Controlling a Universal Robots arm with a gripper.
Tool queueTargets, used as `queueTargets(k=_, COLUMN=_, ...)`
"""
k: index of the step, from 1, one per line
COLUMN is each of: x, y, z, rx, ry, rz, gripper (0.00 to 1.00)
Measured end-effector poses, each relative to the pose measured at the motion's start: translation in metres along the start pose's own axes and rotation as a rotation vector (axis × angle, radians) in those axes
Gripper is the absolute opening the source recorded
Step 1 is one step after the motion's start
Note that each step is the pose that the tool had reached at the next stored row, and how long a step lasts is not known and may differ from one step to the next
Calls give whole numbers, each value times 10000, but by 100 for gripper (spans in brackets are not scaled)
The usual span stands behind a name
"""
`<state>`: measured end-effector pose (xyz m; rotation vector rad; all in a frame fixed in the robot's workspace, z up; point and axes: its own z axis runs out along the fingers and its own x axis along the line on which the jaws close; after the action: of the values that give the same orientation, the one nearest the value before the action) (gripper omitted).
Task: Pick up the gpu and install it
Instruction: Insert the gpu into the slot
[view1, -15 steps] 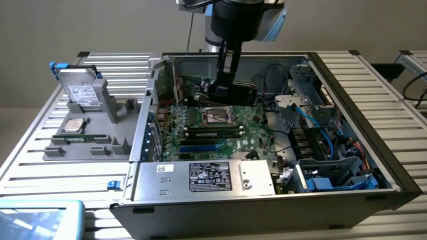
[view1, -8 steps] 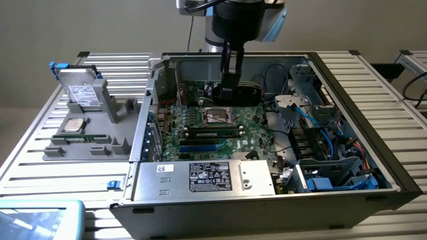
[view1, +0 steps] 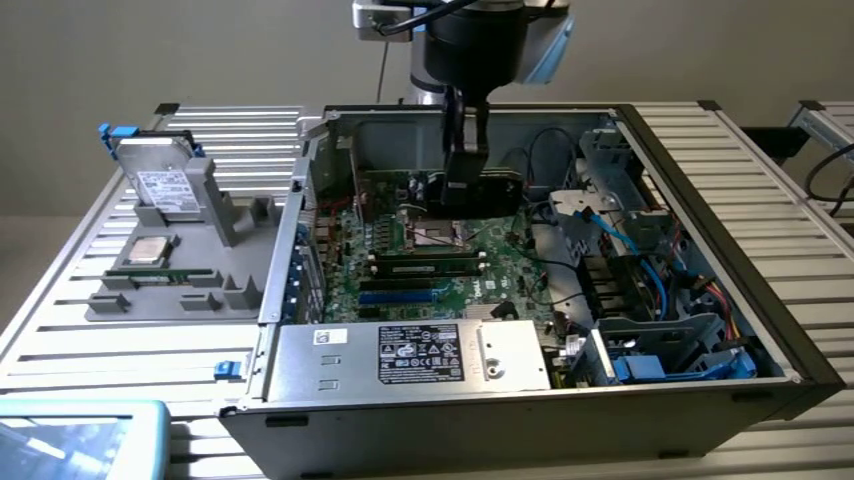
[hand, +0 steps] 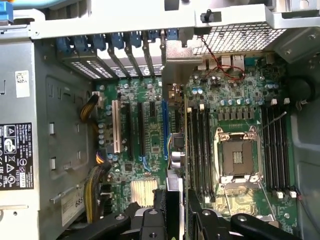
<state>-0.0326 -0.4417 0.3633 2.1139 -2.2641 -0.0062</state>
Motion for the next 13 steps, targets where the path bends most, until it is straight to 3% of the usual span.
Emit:
queueTargets(k=8, x=6, y=183, z=146, rx=24, ry=5, rz=-146, gripper=28)
queueTargets(k=13, x=7, y=196, z=152, rx=24, ry=6, rz=-161, gripper=28)
